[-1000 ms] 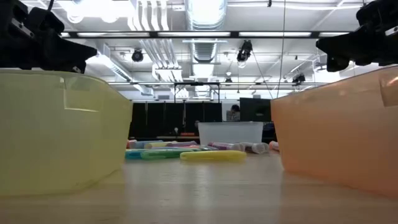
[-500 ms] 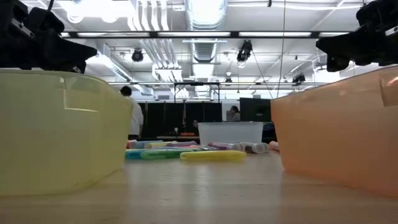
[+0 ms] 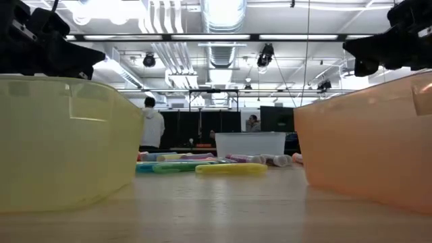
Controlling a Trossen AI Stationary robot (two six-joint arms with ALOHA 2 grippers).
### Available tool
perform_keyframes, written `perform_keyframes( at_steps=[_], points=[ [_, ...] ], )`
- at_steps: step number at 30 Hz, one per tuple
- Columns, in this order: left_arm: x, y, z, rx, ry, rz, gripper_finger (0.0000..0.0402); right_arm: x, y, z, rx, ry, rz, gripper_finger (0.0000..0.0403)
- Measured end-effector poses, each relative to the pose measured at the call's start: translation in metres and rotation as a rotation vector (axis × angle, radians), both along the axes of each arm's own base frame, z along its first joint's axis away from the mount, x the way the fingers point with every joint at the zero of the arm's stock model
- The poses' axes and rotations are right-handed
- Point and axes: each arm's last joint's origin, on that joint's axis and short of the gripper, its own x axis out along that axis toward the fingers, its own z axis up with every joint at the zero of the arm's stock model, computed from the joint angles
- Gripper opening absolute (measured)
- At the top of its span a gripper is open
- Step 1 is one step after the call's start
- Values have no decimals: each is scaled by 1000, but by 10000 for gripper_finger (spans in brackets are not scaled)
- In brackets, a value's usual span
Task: Pick & Place Markers
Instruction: Put the orange marker pen into the orange bin
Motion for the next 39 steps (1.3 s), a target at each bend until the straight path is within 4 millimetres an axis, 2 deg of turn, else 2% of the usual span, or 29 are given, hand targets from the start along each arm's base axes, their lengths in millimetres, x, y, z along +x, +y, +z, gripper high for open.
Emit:
perform_keyframes(
  at_steps=[6, 8, 11, 13, 15, 17, 20, 22, 25, 29, 33, 36, 39],
  points=[
    [0, 1, 4, -3, -42, 35, 0, -7, 0, 27, 514, -273, 140, 29],
    [-1, 1, 15, -108, -157, 32, 0, -13, -1, 37, 652, -389, 193, 29],
    [-4, 1, 30, -388, -317, -18, 0, -23, -4, 51, 863, -590, 247, 29],
    [-7, 1, 39, -560, -411, -69, 0, -29, -5, 57, 903, -684, 276, 29],
    [-12, 2, 47, -634, -512, -86, 0, -31, -7, 59, 887, -737, 208, 29],
    [-16, 4, 55, -710, -622, -62, 0, -31, -9, 58, 917, -754, 151, 29],
    [-24, 8, 64, -813, -781, -25, 0, -29, -9, 56, 1002, -744, 161, 28],
    [-27, 9, 67, -857, -843, -21, 0, -24, -9, 51, 1037, -673, 153, 28],
    [-28, 9, 67, -835, -852, 6, 0, -8, -7, 43, 1178, -423, 124, 29],
    [-26, 10, 67, -836, -847, 28, 0, 11, -6, 59, 1239, 2, -78, 29],
    [-28, 9, 71, -954, -856, -52, 0, 32, -5, 73, 1299, 361, -350, 29],
    [-30, 9, 75, -1036, -879, -105, 0, 54, -4, 80, 1310, 589, -430, 29],
    [-31, 10, 77, -1136, -900, -129, 0, 82, -3, 79, 1326, 727, -509, 28]
  ],
)
